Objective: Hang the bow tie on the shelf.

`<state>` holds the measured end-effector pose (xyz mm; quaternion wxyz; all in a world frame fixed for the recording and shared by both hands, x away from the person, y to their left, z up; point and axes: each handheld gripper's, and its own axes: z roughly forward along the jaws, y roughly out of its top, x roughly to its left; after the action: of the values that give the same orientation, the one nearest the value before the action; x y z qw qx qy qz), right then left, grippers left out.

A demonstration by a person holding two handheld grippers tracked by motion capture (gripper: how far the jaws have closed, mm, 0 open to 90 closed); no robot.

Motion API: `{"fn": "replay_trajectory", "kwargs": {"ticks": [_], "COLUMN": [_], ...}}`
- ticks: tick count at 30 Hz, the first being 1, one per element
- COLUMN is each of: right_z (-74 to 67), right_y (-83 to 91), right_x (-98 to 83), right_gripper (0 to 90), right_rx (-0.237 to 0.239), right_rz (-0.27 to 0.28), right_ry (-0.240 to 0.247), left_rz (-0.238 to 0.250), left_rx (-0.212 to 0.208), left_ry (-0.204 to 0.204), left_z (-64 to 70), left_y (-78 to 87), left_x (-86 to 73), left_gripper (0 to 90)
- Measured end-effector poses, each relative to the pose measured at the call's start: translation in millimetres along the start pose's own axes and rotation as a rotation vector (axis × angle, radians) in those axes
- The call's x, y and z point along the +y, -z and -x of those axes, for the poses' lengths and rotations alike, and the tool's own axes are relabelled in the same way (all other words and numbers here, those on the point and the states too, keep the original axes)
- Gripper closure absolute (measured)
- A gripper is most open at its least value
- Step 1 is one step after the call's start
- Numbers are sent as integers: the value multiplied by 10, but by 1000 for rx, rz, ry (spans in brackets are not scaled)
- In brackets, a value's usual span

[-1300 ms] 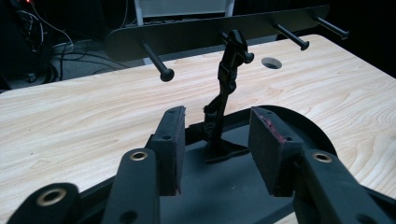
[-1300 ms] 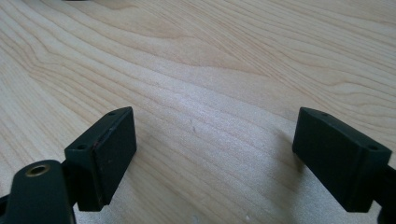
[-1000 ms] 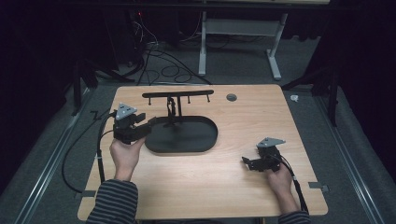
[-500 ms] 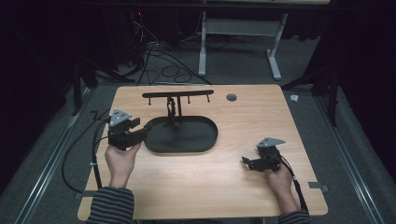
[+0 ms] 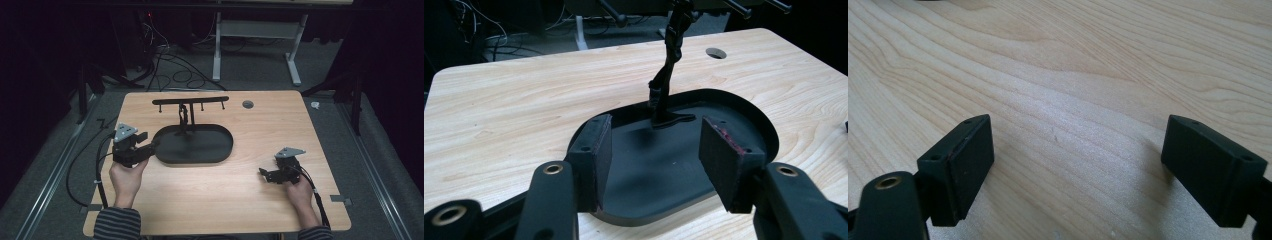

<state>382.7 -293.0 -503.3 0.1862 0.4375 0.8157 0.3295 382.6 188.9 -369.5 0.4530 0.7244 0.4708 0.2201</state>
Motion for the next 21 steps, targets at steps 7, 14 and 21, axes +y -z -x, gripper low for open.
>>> {"fn": "replay_trajectory", "kwargs": {"ticks": [7,14,21], "right_z": [-1,-1,-1], "right_y": [0,0,0], "right_x": [0,0,0], "right_gripper": [143,143,143], "right_rx": [0,0,0], "right_rz": [0,-1,-1], "right_ry": [-1,-1,-1], "left_rz": [-16,-20,-20], "left_rx": [8,-4,-6], "left_ry": [-3,22,33], "left_z": [24,27,39], "left_y": [-23,-53,-36], "left_x": [-107,-185,-259], "left_gripper": [476,475,474]}}
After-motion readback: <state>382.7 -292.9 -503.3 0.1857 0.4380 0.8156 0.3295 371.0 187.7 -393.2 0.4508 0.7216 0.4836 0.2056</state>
